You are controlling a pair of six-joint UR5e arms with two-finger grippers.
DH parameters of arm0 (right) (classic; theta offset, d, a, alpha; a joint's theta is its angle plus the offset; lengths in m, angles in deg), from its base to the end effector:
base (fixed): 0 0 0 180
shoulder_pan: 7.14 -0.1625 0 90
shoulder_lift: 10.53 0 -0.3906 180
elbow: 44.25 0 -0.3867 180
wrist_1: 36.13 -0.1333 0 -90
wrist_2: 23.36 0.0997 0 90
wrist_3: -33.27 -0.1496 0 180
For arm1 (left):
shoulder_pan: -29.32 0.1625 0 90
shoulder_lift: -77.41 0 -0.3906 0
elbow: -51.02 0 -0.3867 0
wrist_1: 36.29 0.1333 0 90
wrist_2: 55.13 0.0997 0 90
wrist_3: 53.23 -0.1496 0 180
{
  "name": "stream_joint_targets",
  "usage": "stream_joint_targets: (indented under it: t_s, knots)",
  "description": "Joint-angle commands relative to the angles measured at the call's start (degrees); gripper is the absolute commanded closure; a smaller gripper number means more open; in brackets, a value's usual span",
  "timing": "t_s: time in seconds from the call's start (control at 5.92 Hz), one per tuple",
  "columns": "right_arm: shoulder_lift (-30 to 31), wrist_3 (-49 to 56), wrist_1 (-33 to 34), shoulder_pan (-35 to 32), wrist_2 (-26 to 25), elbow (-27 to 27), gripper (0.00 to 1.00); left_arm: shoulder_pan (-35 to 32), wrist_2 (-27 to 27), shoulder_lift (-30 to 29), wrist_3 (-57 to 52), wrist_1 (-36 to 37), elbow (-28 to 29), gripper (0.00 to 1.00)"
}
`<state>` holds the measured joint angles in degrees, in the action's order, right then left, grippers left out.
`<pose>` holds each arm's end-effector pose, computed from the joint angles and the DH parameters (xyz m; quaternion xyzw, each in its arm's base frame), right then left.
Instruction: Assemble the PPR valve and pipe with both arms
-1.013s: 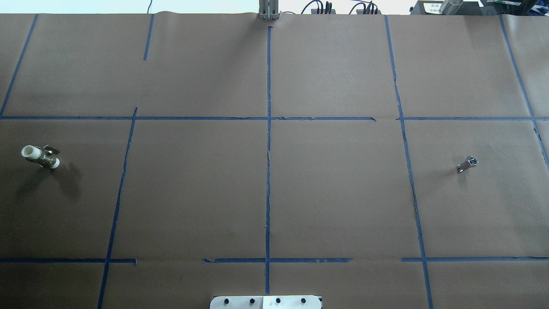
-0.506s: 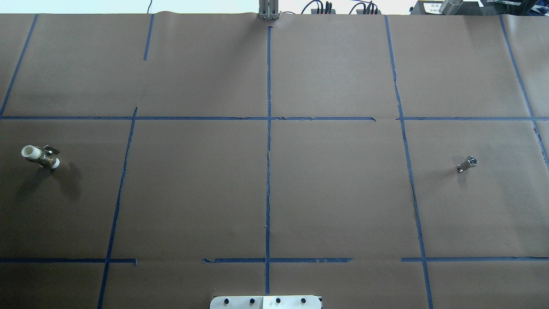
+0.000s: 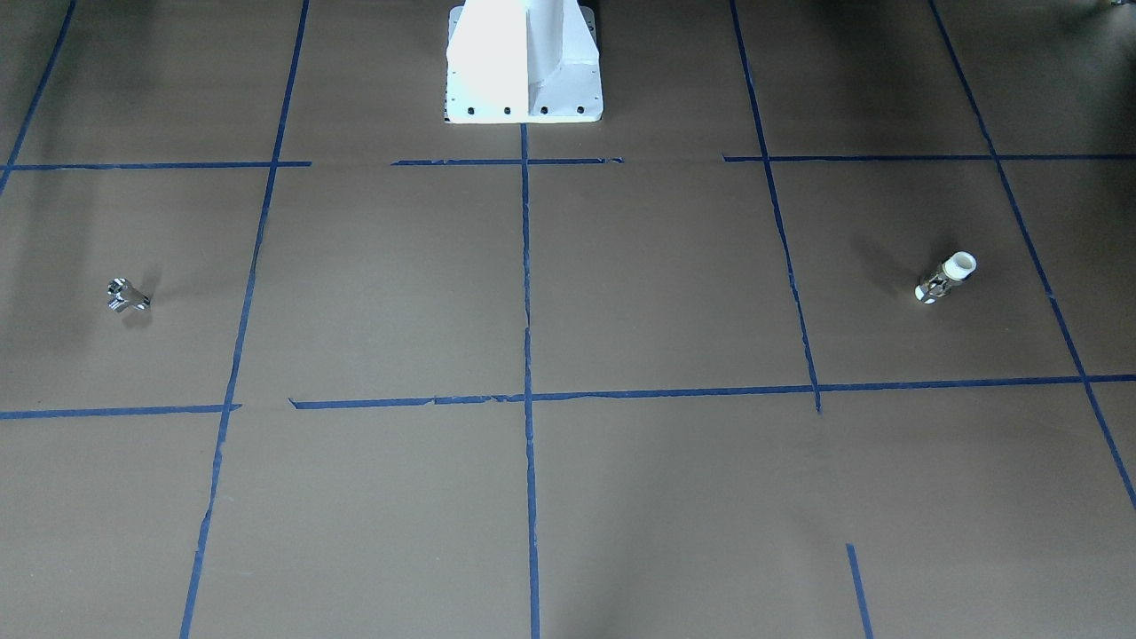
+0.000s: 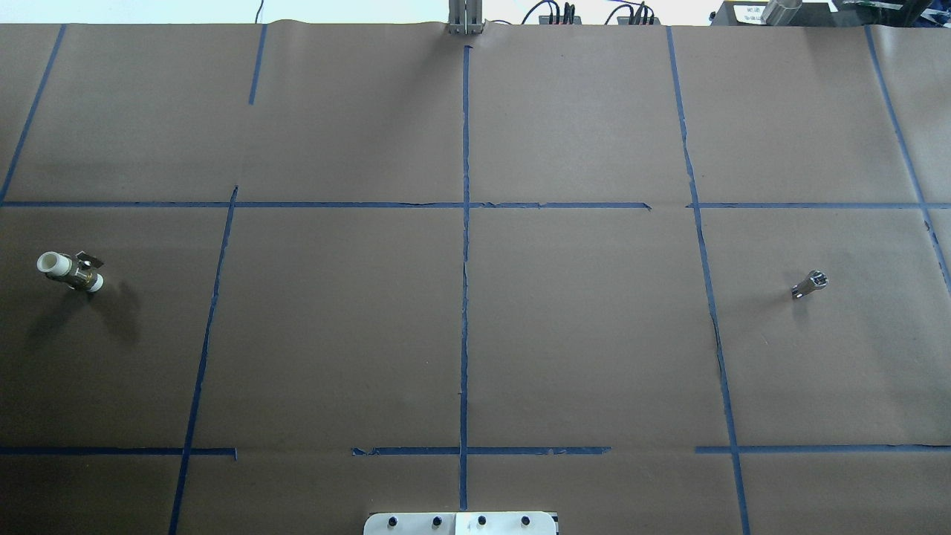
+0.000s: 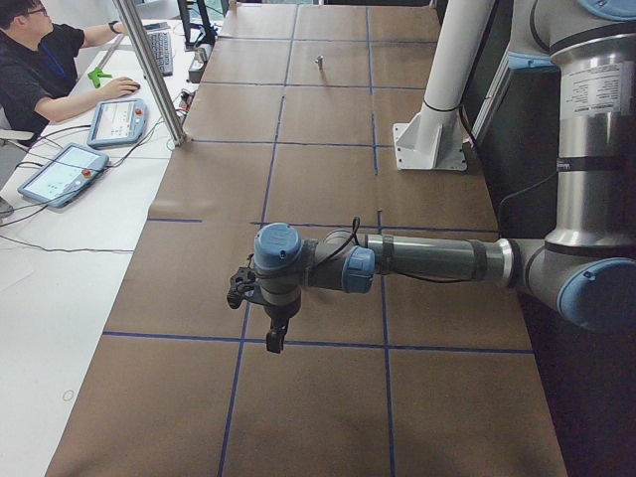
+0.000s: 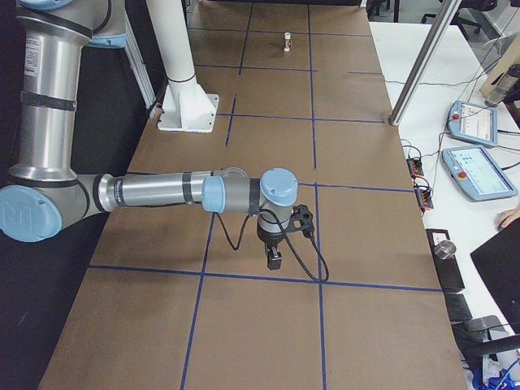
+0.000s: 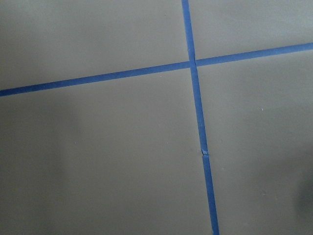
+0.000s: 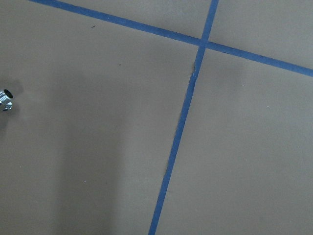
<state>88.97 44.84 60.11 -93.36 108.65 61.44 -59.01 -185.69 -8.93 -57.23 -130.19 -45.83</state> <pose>0.0054 -0.4209 0.6173 0.0239 -0.3576 -0.1245 0.9252 -0.0222 -0.4750 0.6313 0.0650 0.3447 0.0677 0.9340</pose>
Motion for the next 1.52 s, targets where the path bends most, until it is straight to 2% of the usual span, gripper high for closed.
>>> stream_joint_targets:
  t_s: [0.0, 0.17, 0.34, 0.51, 0.84, 1.18, 1.35]
  knots:
    - [-0.2, -0.1, 0.0, 0.0, 0.0, 0.5, 0.0, 0.2, -0.5, -2.4, 0.5, -0.8, -0.1, 0.0]
    - [-0.2, -0.1, 0.0, 0.0, 0.0, 0.6, 0.0, 0.4, -0.4, -2.4, 0.5, -2.3, -1.3, 0.0]
    - [-0.1, -0.1, 0.0, 0.0, 0.2, 0.7, 0.0, 4.2, -0.6, -1.7, 2.0, -8.7, -1.8, 0.0]
    - [-0.1, -0.1, 0.0, 0.0, 0.2, 0.5, 0.0, 10.1, 0.1, -1.8, 11.6, -9.5, -3.2, 0.0]
    - [-0.1, 0.0, 0.0, 0.0, 0.1, 0.0, 0.0, 16.3, 0.1, -0.9, 21.8, -12.6, -5.6, 0.0]
    - [-0.2, 0.0, 0.1, 0.0, 0.1, 0.0, 0.0, 23.5, 0.3, 2.3, 33.2, -23.3, -5.4, 0.0]
    - [-0.2, 0.0, 0.1, 0.0, 0.1, 0.0, 0.0, 25.6, 0.7, 2.2, 36.4, -24.5, -4.8, 0.0]
